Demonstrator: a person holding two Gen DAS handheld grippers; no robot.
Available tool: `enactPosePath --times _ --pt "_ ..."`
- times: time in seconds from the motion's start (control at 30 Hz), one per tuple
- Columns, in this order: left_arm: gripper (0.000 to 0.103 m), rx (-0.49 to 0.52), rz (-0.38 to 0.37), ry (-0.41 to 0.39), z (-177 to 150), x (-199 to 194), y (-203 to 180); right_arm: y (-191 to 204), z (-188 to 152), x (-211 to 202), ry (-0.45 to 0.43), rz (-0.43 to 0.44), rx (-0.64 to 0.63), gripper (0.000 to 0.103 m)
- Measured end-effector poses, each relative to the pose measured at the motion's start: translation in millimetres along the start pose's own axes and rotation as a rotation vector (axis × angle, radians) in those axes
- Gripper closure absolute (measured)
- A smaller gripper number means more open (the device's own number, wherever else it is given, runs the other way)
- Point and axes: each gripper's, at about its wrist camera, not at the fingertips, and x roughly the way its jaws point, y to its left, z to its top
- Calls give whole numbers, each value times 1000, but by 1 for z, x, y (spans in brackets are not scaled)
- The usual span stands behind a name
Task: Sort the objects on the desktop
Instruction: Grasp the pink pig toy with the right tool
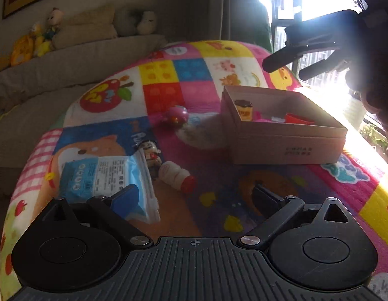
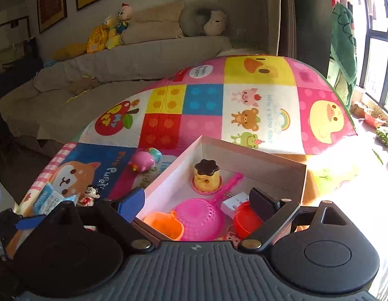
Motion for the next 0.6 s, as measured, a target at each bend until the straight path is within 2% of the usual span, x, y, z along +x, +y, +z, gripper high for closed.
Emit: enactPosePath --times 0.07,0.17,0.3,0.37,0.47,0.5,0.53,0.57,0.6 --pt "3 -7 18 -7 -9 -5 8 21 24 29 47 55 25 12" --pt "3 -57 49 -16 -16 -13 27 50 51 84 129 53 53 12" --pt "2 -126 90 -13 -25 -20 51 77 64 167 229 -48 61 16" --pt "2 -200 68 -20 -28 -23 63 81 62 203 287 -86 83 21" --pt "2 -257 47 -17 -30 -20 71 88 53 236 333 -161 79 22" --pt "2 -268 36 -6 -30 -18 73 92 50 242 355 -160 62 27" --pt "2 -277 29 0 -30 -18 74 97 48 244 375 -151 36 45" --pt "2 -281 26 -1 -30 -18 74 105 46 243 386 -135 -13 54" --pt "2 -282 23 -5 -31 -19 74 112 42 239 387 -120 -54 54"
